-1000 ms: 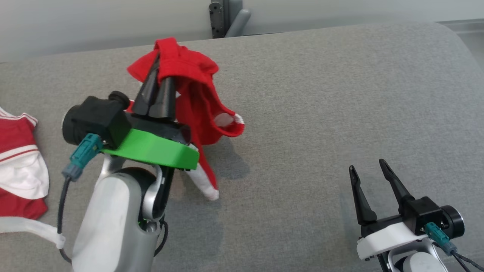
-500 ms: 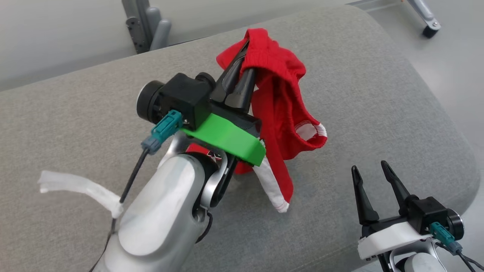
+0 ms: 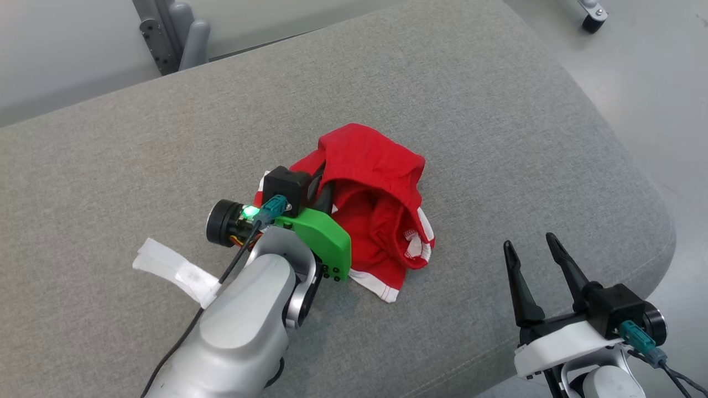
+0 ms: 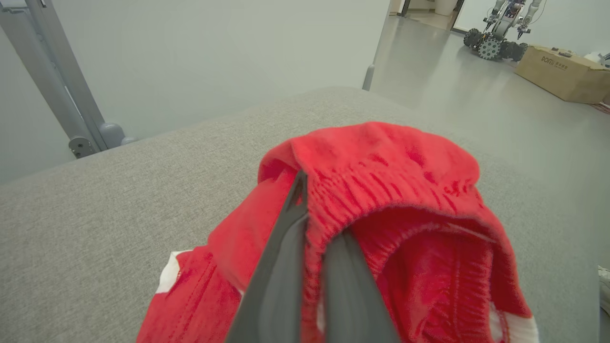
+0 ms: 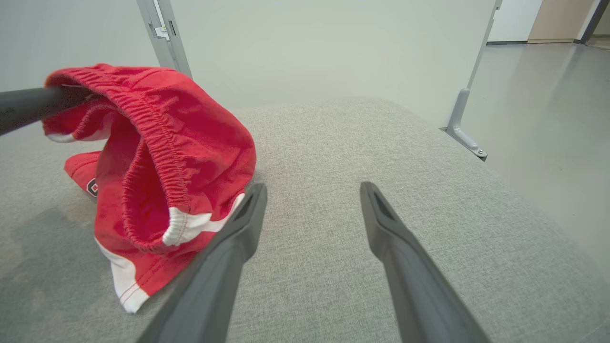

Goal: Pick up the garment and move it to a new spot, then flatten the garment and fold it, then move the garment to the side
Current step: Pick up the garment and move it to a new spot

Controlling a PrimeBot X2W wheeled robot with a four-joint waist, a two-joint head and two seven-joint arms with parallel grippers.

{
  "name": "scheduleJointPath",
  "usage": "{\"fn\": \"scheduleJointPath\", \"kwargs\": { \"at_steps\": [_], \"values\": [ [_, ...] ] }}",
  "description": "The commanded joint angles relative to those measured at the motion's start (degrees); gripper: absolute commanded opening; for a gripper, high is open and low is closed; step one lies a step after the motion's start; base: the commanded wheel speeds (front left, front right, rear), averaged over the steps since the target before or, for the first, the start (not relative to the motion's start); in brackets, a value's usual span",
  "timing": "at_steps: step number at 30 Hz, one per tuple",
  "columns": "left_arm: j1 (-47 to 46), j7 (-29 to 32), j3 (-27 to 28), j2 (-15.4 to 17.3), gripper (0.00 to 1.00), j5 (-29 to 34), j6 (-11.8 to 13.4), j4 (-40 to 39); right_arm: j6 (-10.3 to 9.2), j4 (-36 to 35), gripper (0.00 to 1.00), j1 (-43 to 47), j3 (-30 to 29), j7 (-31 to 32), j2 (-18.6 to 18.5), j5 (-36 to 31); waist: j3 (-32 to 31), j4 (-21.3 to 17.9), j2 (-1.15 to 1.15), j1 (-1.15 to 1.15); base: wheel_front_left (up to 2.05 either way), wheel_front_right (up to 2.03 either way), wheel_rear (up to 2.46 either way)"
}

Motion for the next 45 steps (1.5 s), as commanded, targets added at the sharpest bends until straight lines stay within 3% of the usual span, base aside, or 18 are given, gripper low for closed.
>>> {"fn": "scheduleJointPath", "kwargs": {
  "at_steps": [1,8,15,16,18,19,27,38,45],
  "values": [
    [-1.51,-1.03,-1.52,0.24,0.00,-1.09,0.19,3.00,0.00,0.14,1.00,-0.59,0.41,-0.18,-0.14,-0.08,0.12,-0.20,0.31,0.00,0.00,0.00,0.00],
    [-1.76,-3.80,-8.91,0.26,0.00,-5.68,-1.10,11.62,0.00,0.77,1.00,-1.06,1.71,-0.18,-0.14,-0.86,-0.04,-0.59,0.31,0.00,0.00,0.00,0.00],
    [-2.63,-5.94,-13.41,0.23,0.00,-9.99,-1.46,14.80,0.00,1.08,1.00,-1.27,1.79,-0.18,-0.13,-1.58,-0.06,0.31,0.31,0.00,0.00,0.00,0.00],
    [-3.11,-6.27,-13.76,0.25,0.07,-10.51,-1.30,14.70,0.00,1.11,1.00,-1.18,1.75,-0.18,-0.13,-1.79,-0.12,0.60,0.31,0.00,0.00,0.00,0.00],
    [-3.66,-6.74,-14.47,0.25,0.76,-11.46,-1.00,14.28,0.00,1.08,1.00,-1.06,1.83,-0.18,-0.13,-1.92,-0.20,1.13,0.31,0.00,0.00,0.00,0.00],
    [-3.76,-6.77,-14.77,0.23,1.00,-11.54,-0.82,14.01,0.00,0.99,1.00,-1.01,1.94,-0.18,-0.13,-2.15,-0.28,1.36,0.31,0.00,0.00,0.00,0.00],
    [-0.85,-7.21,-13.80,0.59,1.00,-12.56,-0.32,9.87,0.00,-1.42,1.00,1.00,-0.47,-0.18,-0.14,-4.04,-1.67,5.04,0.31,0.00,0.00,0.00,0.00],
    [18.36,-7.19,-4.17,10.07,1.00,-8.74,5.48,-10.68,0.00,-4.43,1.00,3.57,-6.05,-0.18,-0.14,-7.39,-4.59,12.54,0.31,0.00,0.00,0.00,0.00],
    [29.59,-7.12,5.61,12.24,1.00,-2.75,7.66,-20.85,0.00,-4.31,1.00,4.52,-8.54,-0.18,-0.14,-8.73,-6.01,16.66,0.31,0.00,0.00,0.00,0.00]
  ]
}}
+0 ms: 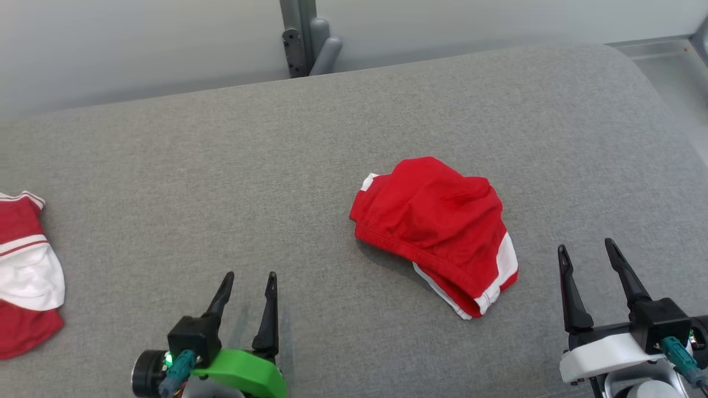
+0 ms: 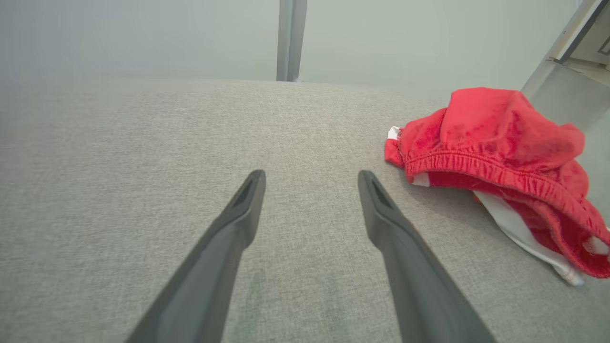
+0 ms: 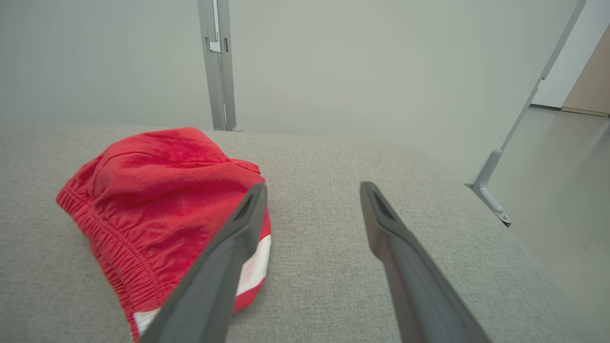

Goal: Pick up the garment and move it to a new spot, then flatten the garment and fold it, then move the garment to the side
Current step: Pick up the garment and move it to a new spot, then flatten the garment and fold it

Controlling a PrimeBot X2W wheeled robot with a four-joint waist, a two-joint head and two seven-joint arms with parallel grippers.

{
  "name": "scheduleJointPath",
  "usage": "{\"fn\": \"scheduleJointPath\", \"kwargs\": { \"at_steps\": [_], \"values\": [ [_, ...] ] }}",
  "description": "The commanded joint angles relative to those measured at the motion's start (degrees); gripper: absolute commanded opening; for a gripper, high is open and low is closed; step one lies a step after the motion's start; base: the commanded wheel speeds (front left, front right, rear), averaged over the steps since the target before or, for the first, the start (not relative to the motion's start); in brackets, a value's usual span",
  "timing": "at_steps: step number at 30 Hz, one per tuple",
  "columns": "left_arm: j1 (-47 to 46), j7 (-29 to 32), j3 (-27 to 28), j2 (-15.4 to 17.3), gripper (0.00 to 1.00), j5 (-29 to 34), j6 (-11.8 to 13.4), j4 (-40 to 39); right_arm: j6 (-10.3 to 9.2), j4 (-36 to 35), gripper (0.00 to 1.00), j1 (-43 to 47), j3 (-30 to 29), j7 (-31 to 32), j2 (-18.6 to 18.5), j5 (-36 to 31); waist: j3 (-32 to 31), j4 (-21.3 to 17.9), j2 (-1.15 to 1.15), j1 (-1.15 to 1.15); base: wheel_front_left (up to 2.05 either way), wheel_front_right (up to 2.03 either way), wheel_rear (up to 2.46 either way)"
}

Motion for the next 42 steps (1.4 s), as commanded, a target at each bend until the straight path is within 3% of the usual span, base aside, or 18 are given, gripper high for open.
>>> {"fn": "scheduleJointPath", "kwargs": {
  "at_steps": [1,6,11,17,25,42],
  "values": [
    [1.97,-0.03,1.84,-0.38,1.00,2.11,0.09,-1.33,0.00,-0.03,1.00,0.94,-0.46,-0.18,-0.17,-0.68,-1.50,2.59,0.31,0.00,0.00,0.00,0.00],
    [7.53,-0.02,9.19,-1.65,1.00,9.89,-1.88,-4.71,0.00,-0.33,1.00,1.91,-2.13,-0.18,-0.17,-1.24,-2.73,4.56,0.31,0.00,0.00,0.00,0.00],
    [12.49,-0.03,16.55,-3.80,1.00,15.84,-5.59,-6.19,0.00,-0.51,1.00,3.29,-3.48,-0.18,-0.18,-2.14,-4.43,5.84,0.31,0.00,0.00,0.00,0.00],
    [16.08,-0.03,23.60,-6.67,1.00,20.24,-11.21,-5.50,0.00,-0.43,1.00,4.71,-5.00,-0.18,-0.17,-2.68,-5.77,6.57,0.31,0.00,0.00,0.00,0.00],
    [17.27,-0.03,29.18,-10.13,1.00,23.86,-16.01,-5.04,0.00,0.19,1.00,5.13,-5.21,-0.18,-0.17,-1.79,-6.37,6.58,0.31,0.00,0.00,0.00,0.00],
    [17.11,-0.03,32.67,-12.05,1.00,27.49,-19.54,-3.76,0.00,0.73,1.00,4.44,-4.06,-0.18,-0.17,-1.54,-6.63,5.48,0.31,0.00,0.00,0.00,0.00]
  ]
}}
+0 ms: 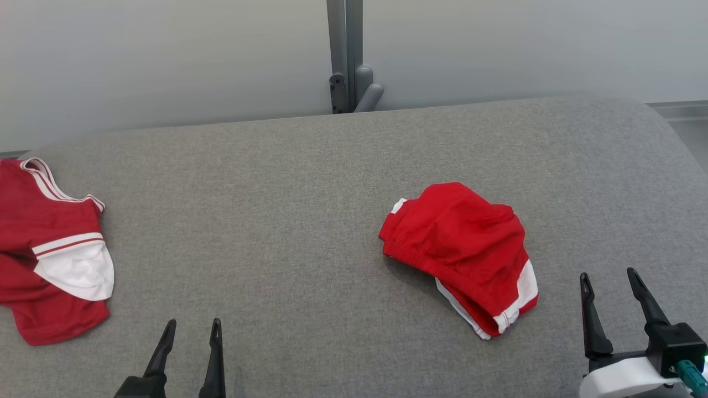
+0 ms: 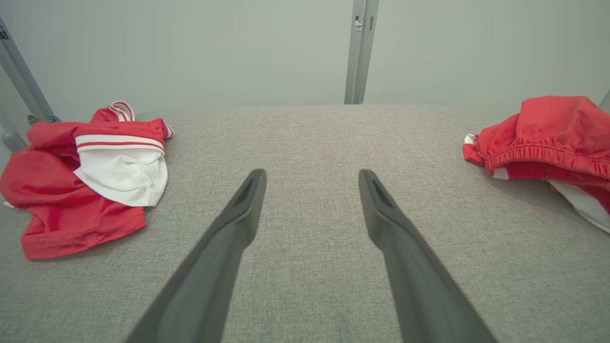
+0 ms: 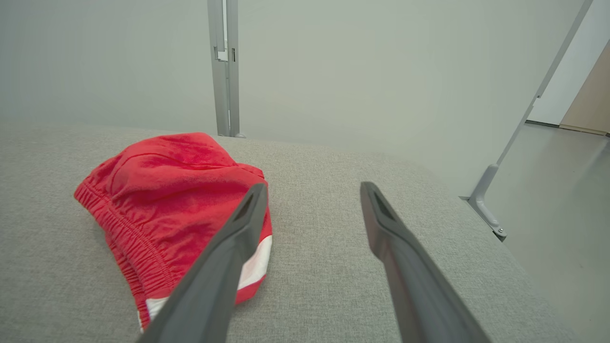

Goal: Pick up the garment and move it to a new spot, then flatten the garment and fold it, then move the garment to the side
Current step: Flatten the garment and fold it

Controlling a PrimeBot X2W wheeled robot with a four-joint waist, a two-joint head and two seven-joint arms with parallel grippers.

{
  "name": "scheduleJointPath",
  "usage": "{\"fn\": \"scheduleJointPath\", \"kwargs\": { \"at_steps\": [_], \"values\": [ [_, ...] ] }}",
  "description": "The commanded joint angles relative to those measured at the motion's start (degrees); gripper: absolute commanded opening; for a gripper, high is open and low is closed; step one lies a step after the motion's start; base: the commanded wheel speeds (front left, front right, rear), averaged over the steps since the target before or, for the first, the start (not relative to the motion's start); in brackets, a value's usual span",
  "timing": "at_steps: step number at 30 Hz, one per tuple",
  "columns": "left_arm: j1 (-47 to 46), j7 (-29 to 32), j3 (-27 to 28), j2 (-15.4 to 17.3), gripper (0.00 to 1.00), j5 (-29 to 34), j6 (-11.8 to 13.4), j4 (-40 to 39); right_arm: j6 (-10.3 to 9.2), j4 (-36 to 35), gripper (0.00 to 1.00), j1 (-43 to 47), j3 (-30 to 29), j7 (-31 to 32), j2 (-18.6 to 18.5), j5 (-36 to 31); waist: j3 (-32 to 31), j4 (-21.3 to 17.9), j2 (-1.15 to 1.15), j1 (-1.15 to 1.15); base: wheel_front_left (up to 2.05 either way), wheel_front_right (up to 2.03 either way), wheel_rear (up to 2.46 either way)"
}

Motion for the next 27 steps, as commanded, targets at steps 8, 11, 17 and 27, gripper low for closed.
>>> {"fn": "scheduleJointPath", "kwargs": {
  "at_steps": [8,11,17,27],
  "values": [
    [0.25,-0.03,0.51,-0.16,1.00,0.65,-0.47,-0.10,0.00,0.19,1.00,-0.20,0.11,-0.18,-0.19,0.29,-0.07,-0.57,0.31,0.00,0.00,0.00,0.00],
    [0.30,-0.03,0.25,-0.19,1.00,0.42,-0.28,-0.19,0.00,0.26,1.00,-0.28,0.27,-0.18,-0.19,0.40,-0.15,-0.84,0.31,0.00,0.00,0.00,0.00],
    [-0.40,-0.03,-3.16,-0.20,1.00,-1.59,0.30,-0.93,0.00,-0.03,1.00,-0.77,1.05,-0.18,-0.19,0.29,-0.09,-2.44,0.31,0.00,0.00,0.00,0.00],
    [-6.30,0.15,-23.85,-0.14,1.00,-9.60,-1.94,5.67,0.00,-1.27,1.00,-2.86,2.15,-0.18,-0.18,0.29,2.07,-9.80,0.31,0.00,0.00,0.00,0.00]
  ]
}}
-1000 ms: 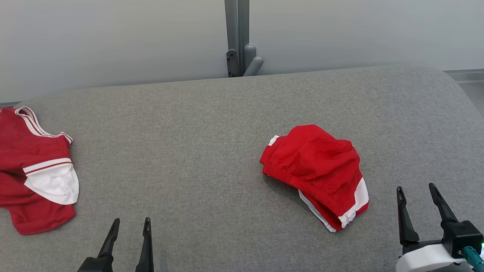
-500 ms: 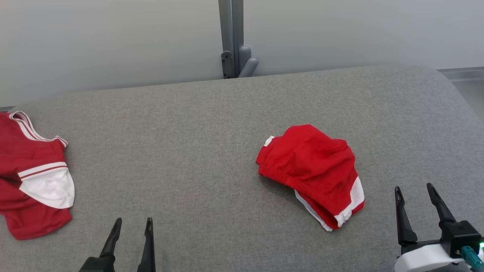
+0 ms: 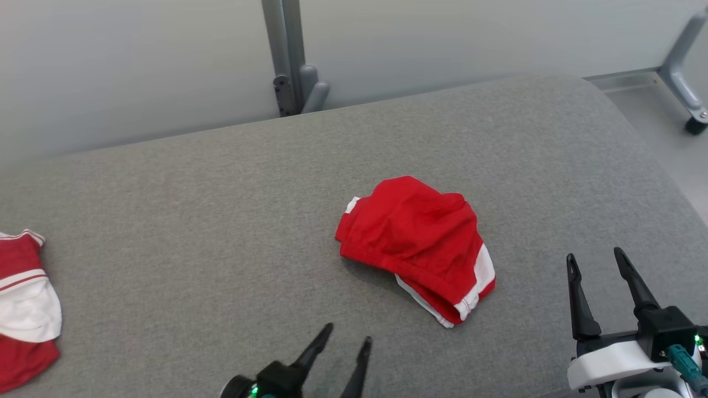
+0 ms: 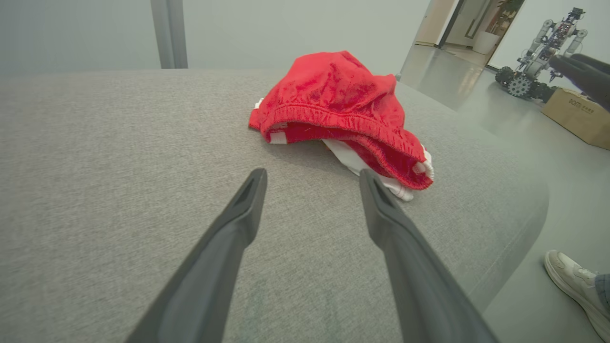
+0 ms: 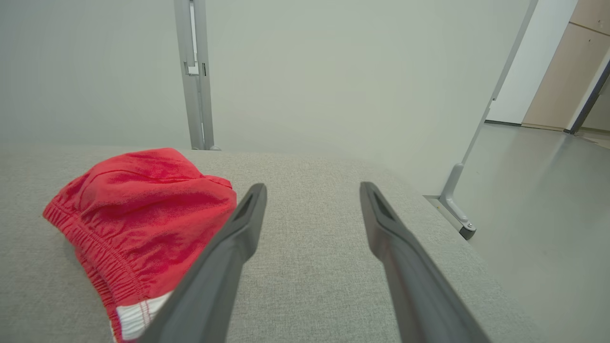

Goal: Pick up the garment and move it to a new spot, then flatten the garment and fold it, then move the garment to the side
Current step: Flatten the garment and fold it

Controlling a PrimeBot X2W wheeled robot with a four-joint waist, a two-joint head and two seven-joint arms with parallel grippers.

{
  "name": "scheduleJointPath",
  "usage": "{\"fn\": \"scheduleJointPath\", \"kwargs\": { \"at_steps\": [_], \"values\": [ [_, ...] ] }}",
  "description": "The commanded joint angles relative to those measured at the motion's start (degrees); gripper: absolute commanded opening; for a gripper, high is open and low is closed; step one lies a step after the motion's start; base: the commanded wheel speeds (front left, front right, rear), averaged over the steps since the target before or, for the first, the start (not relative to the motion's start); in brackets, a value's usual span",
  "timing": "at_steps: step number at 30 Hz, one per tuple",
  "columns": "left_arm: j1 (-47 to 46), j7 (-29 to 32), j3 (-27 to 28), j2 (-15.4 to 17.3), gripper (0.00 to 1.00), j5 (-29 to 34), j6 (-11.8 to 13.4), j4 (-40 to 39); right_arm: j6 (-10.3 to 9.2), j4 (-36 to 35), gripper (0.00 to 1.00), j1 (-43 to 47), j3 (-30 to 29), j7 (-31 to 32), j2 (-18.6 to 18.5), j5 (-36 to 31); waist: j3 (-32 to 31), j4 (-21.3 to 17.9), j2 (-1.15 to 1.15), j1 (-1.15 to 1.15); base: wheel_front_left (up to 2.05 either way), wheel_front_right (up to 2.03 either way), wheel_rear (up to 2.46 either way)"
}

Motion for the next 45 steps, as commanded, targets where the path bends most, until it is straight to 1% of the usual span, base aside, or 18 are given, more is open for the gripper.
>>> {"fn": "scheduleJointPath", "kwargs": {
  "at_steps": [1,3,5,7,9,13,16,27,33,43,45],
  "values": [
    [-2.60,0.55,-1.67,0.18,1.00,-0.57,-0.19,0.74,-0.02,-0.40,1.00,-1.08,0.05,-0.18,-0.19,0.48,2.26,-3.78,0.31,0.00,0.00,0.00,0.00],
    [-6.21,2.01,-6.84,0.19,1.00,0.75,-0.43,3.01,-0.01,-0.48,1.00,-1.78,0.06,-0.18,-0.15,0.85,3.81,-5.63,0.31,0.00,0.00,0.00,0.00],
    [-9.29,3.24,-10.97,0.24,1.00,-0.69,-0.58,4.83,-0.01,-0.56,1.00,-2.46,-0.13,-0.18,-0.17,1.40,5.51,-7.41,0.31,0.00,0.00,0.00,0.00],
    [-12.65,4.11,-14.03,0.26,1.00,-1.97,-0.56,6.64,-0.01,-0.65,1.00,-3.18,-0.31,-0.18,-0.16,2.01,7.21,-9.03,0.31,0.00,0.00,0.00,0.00],
    [-15.08,5.44,-15.93,0.27,1.00,-4.75,-0.59,8.89,-0.01,-0.57,1.00,-3.54,-0.56,-0.18,-0.16,2.65,8.71,-10.44,0.31,0.00,0.00,0.00,0.00],
    [-19.47,7.73,-18.41,0.21,1.00,-7.45,0.14,13.89,-0.01,-0.17,1.00,-4.40,-1.07,-0.18,-0.14,4.02,10.90,-12.53,0.31,0.00,0.00,0.00,0.00],
    [-21.49,7.92,-19.85,0.23,1.00,-9.76,0.41,15.81,-0.01,-0.02,1.00,-4.64,-0.99,-0.18,-0.13,4.65,11.85,-13.43,0.31,0.00,0.00,0.00,0.00],
    [-25.03,5.00,-24.55,0.21,1.00,-14.04,1.96,17.83,-0.02,0.11,1.00,-6.00,-1.31,-0.18,-0.16,4.98,12.51,-13.56,0.31,0.00,0.00,0.00,0.00],
    [-26.82,3.40,-26.36,0.21,1.00,-15.87,3.74,17.99,-0.01,0.30,1.00,-6.31,-0.57,-0.18,-0.16,5.12,12.89,-13.87,0.31,0.00,0.00,0.00,0.00],
    [-30.14,1.53,-29.23,0.22,1.00,-19.00,8.11,18.12,-0.01,0.79,1.00,-5.88,-0.02,-0.18,-0.16,5.30,13.37,-15.10,0.31,0.00,0.00,0.00,0.00],
    [-30.30,1.40,-29.28,0.22,1.00,-19.63,8.61,18.24,-0.02,0.82,1.00,-5.76,0.04,-0.18,-0.16,5.34,13.35,-15.18,0.31,0.00,0.00,0.00,0.00]
  ]
}}
